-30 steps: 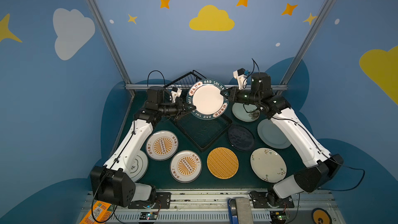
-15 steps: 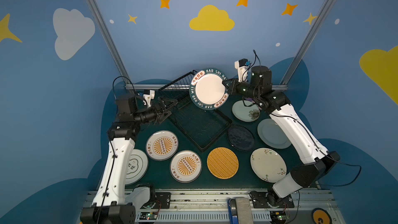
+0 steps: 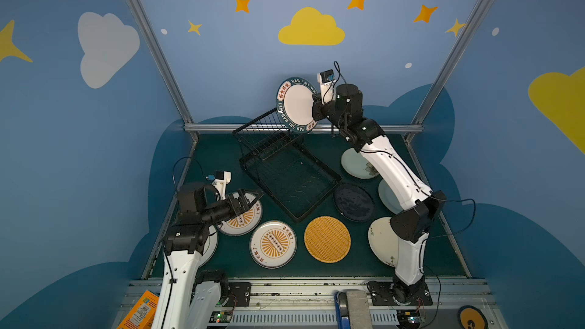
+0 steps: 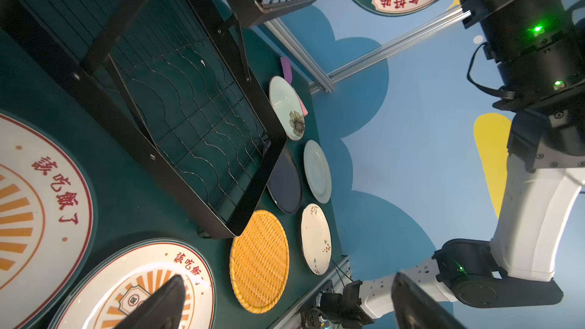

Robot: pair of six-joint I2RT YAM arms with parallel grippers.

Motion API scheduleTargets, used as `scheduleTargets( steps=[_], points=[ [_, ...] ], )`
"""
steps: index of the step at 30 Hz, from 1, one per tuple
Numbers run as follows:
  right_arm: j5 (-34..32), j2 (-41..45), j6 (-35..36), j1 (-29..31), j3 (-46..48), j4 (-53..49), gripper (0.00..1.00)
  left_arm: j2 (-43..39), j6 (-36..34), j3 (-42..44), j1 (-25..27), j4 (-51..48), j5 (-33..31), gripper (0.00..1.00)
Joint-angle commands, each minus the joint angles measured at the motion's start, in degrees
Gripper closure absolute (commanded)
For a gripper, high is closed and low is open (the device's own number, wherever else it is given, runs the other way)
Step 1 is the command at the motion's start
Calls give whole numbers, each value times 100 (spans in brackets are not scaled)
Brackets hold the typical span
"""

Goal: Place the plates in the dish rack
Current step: 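Carry the plate with the right gripper to the rack's far end and lower it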

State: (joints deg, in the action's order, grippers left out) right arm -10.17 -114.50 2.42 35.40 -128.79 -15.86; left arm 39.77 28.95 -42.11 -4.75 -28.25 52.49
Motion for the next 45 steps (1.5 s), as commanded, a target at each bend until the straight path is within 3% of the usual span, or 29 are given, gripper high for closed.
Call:
scheduleTargets(
  steps=[1,7,16,45],
  points=[
    [-549,-94,680,63,-406,892,100,-259,-15,242,-11,476,-260,0],
    [-883,-486,1151,93,-449,1590,100,-411,92,405,0,648,-285,0],
    [-666,-1073,1472,31,-1020,1724,100,-343,209,467,-6,799,-163,0],
    [-409,-1139,1389,-103,-433,1708,100,-524,112,313,-147,620,-167,0]
  ],
)
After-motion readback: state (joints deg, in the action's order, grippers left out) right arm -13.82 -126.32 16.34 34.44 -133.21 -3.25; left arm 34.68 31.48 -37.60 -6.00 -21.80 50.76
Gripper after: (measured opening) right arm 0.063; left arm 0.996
